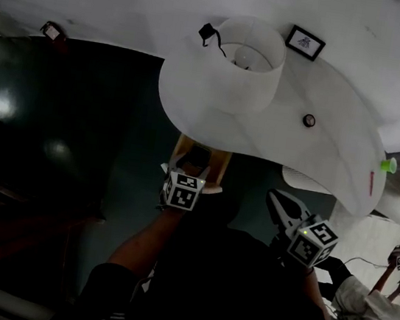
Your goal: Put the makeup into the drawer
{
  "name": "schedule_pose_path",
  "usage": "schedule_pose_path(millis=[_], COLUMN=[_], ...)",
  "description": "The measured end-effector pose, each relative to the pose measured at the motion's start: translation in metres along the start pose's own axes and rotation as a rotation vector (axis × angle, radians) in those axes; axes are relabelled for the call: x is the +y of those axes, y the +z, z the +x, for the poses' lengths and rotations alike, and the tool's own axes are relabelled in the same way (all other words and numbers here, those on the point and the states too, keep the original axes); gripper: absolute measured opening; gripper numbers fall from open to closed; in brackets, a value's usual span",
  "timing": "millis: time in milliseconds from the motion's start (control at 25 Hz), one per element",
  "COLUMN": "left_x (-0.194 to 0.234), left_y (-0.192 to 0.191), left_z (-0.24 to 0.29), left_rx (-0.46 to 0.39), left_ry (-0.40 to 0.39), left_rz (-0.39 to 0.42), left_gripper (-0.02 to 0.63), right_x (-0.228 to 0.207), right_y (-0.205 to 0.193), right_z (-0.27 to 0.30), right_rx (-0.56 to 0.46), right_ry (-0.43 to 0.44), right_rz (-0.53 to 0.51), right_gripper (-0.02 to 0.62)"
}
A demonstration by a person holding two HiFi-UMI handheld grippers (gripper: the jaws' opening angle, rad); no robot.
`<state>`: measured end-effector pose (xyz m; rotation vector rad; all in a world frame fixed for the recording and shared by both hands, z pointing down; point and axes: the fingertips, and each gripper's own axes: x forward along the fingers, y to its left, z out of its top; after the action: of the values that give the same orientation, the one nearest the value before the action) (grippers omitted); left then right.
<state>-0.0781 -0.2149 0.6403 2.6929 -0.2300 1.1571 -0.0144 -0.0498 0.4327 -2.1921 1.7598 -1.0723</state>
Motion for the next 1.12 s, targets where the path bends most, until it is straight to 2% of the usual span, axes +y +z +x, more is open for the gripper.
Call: schedule_pose_path(millis=[320, 480, 1120], left_x=[0.015, 0.021, 0.028], left_y=[-0.047, -0.066, -0.102], left_z=[0.013, 0.023, 0.068], left_rx=[0.11, 0.166, 0.346], left_ry=[0.028, 0.042, 0.031], left_rz=[-0.004, 0.012, 0.107], left_gripper=[0.316, 0.316, 0.318], right_x=[-0.011, -0.01, -0.021], right_y=[-0.008, -0.009, -0.025], right_z=[0.001, 0.002, -0.019], right_rx=[0.041, 0.033, 0.017], right_ry=[-0.007, -0.013, -0.091], right_rz=[-0.016, 0.025, 0.085], right_gripper=[0.017, 0.017, 0.017])
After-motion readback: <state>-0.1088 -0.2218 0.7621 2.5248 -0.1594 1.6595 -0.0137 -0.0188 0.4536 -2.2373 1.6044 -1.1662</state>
